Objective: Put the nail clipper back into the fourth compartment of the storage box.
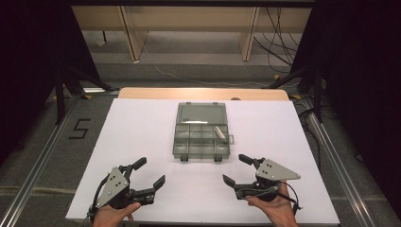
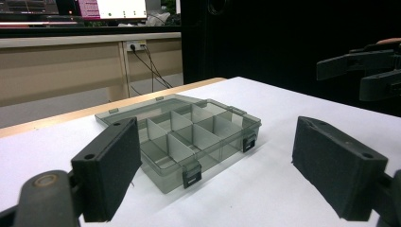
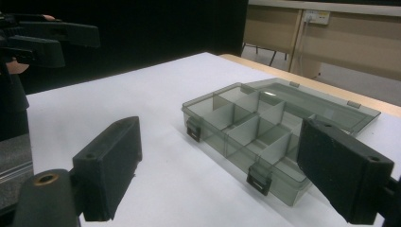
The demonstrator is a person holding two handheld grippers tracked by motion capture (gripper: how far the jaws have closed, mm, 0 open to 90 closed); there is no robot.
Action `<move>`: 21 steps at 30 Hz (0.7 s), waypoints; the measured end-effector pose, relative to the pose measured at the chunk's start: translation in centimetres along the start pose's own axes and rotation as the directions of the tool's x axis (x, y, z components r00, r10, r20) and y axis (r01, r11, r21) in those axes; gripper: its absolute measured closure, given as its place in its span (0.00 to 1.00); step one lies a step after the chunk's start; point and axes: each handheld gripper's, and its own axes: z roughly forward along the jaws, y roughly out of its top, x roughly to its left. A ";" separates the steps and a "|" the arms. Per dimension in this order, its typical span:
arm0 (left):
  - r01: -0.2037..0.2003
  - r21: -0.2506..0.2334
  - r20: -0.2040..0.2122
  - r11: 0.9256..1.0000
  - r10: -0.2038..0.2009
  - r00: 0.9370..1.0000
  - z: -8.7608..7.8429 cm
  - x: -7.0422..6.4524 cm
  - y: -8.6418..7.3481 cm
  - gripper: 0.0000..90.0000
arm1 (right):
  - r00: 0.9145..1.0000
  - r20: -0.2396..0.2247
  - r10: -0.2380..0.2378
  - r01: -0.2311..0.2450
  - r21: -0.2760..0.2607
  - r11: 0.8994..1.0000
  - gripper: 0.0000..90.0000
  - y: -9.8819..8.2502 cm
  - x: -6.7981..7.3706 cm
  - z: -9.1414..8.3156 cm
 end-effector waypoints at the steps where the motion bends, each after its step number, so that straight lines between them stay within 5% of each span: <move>1: 0.000 0.000 0.000 1.000 0.000 1.000 0.0 0.0 0.0 0.17 | 1.000 0.011 -0.009 0.009 -0.001 1.000 0.18 0.0 0.0 -0.2; 16: -0.004 0.007 0.007 1.000 0.004 1.000 0.0 -0.1 0.0 0.17 | 1.000 0.007 0.025 -0.026 0.019 0.999 0.18 -0.6 0.4 -1.8; 21: -0.008 0.010 0.009 1.000 0.007 1.000 0.1 -0.2 0.0 0.17 | 0.999 0.029 0.023 -0.022 -0.012 1.000 0.18 -0.6 0.1 -1.7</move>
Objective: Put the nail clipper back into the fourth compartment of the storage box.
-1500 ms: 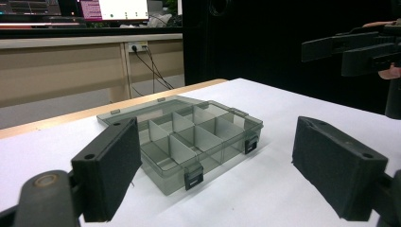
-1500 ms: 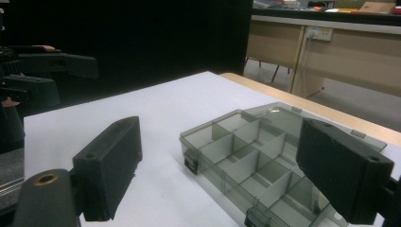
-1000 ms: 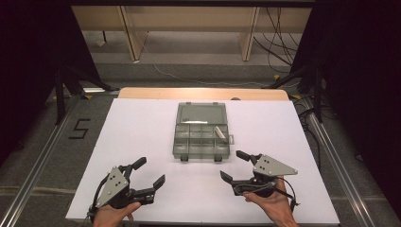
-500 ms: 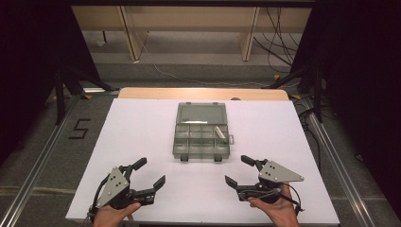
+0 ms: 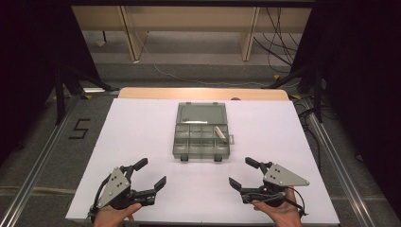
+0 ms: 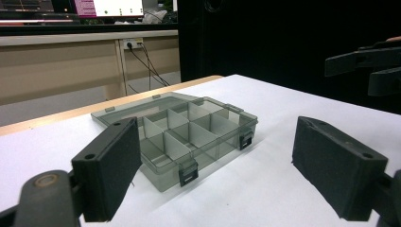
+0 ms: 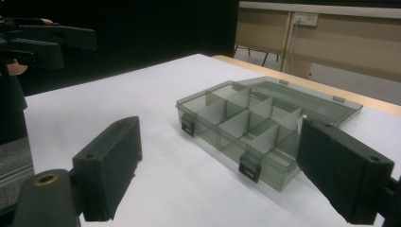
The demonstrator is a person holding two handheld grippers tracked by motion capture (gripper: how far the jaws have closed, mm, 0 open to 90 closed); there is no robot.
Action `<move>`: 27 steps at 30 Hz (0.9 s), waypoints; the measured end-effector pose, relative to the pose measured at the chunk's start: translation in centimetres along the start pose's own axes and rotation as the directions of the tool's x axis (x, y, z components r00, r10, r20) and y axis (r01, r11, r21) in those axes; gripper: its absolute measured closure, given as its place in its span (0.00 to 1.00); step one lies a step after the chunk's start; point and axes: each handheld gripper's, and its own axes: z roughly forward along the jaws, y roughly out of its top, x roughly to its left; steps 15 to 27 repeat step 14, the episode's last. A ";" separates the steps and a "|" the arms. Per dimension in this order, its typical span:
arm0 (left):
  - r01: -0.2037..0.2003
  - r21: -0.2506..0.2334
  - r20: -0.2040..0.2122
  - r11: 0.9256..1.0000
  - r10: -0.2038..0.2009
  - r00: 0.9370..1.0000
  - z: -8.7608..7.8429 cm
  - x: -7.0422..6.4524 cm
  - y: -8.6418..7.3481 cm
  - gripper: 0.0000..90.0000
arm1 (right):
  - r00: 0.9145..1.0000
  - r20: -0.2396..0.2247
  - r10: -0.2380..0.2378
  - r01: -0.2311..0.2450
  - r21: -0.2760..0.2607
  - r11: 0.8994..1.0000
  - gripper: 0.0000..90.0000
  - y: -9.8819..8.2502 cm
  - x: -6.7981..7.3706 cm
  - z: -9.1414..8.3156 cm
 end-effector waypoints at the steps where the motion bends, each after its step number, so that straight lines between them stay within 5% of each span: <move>1: 0.001 0.000 0.000 1.000 -0.001 1.000 0.0 0.0 0.0 0.17 | 1.000 -0.001 -0.009 0.008 -0.004 1.000 0.18 0.0 -0.1 0.0; 27: 0.000 0.006 0.003 1.000 0.000 1.000 0.1 0.0 -0.1 0.17 | 1.000 -0.007 0.000 0.000 0.020 1.000 0.18 0.0 0.0 0.1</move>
